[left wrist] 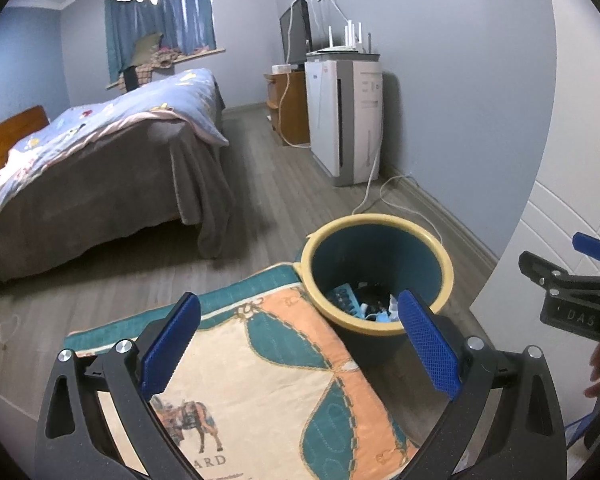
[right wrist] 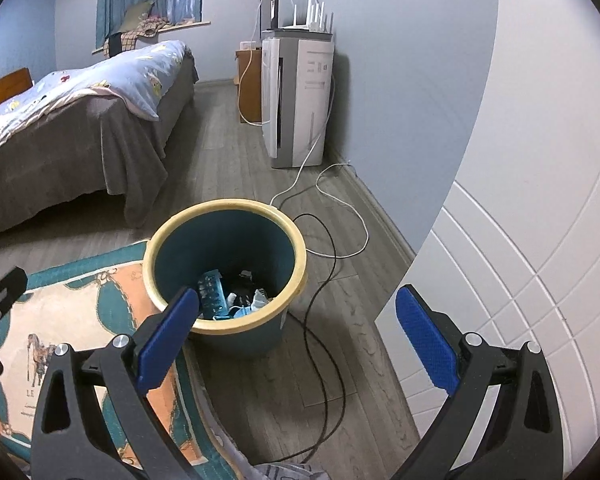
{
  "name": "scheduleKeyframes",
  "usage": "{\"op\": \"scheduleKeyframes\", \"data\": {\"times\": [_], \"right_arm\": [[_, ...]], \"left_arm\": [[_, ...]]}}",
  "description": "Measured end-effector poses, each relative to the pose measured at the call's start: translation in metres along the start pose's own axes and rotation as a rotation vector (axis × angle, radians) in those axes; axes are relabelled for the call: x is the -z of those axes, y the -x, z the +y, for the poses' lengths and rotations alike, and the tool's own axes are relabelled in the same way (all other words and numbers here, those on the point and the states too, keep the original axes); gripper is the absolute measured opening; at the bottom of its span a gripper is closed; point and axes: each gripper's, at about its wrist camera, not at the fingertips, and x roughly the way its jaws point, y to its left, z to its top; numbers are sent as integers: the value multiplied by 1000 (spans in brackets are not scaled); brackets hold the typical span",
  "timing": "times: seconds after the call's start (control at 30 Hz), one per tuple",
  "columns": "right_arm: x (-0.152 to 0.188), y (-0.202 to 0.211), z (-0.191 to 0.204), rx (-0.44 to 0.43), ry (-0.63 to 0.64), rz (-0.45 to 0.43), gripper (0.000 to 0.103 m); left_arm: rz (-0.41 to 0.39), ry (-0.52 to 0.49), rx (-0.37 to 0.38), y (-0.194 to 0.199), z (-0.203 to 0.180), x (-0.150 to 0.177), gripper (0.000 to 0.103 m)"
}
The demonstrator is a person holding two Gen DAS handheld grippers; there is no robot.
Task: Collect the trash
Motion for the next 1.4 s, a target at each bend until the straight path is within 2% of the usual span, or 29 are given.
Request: {"op": "scheduleKeyframes", "data": {"times": [1.4], "right_arm": [[-2, 3, 2, 11, 30, 6, 97]], "left_arm": [[-5, 15, 2, 9, 12, 6, 98]]}}
